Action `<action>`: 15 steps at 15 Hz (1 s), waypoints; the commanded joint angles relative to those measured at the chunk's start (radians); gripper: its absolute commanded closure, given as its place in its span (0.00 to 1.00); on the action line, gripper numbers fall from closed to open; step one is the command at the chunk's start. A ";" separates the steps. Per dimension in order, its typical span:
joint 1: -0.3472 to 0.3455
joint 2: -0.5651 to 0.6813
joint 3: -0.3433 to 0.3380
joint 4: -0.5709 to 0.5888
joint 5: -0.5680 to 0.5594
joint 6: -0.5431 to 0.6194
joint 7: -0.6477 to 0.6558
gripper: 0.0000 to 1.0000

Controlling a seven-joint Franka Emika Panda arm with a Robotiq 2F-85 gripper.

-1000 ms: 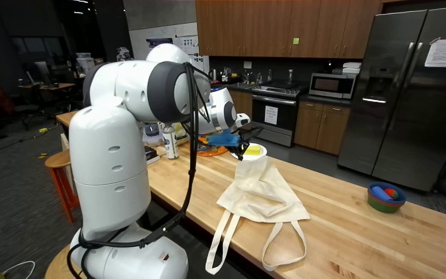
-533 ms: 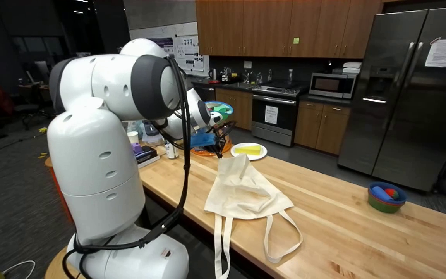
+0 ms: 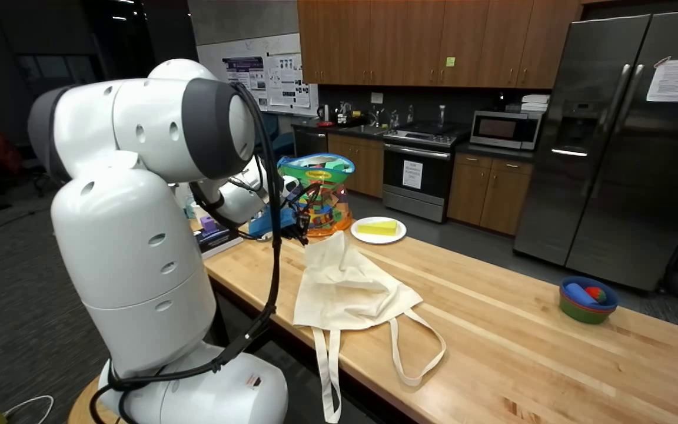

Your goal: Unfold the bag

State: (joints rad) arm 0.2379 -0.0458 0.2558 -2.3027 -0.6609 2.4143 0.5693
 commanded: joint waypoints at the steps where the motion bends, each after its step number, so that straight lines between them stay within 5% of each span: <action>1: 0.008 -0.029 0.022 -0.037 -0.050 -0.011 0.018 1.00; 9: -0.028 -0.009 -0.011 -0.010 -0.008 -0.032 -0.002 1.00; 10: -0.040 -0.010 -0.025 -0.008 0.013 -0.028 -0.021 0.94; 11: -0.052 -0.008 -0.038 -0.003 0.027 -0.022 -0.031 0.99; 12: -0.067 0.000 -0.054 0.008 0.047 -0.021 -0.048 0.73; 13: -0.080 0.007 -0.068 0.019 0.059 -0.024 -0.060 0.71; 14: -0.097 0.017 -0.086 0.030 0.083 -0.022 -0.082 0.95; 15: -0.115 0.028 -0.105 0.043 0.113 -0.019 -0.111 0.96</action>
State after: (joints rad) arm 0.1604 -0.0425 0.1938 -2.3000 -0.6120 2.4006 0.5329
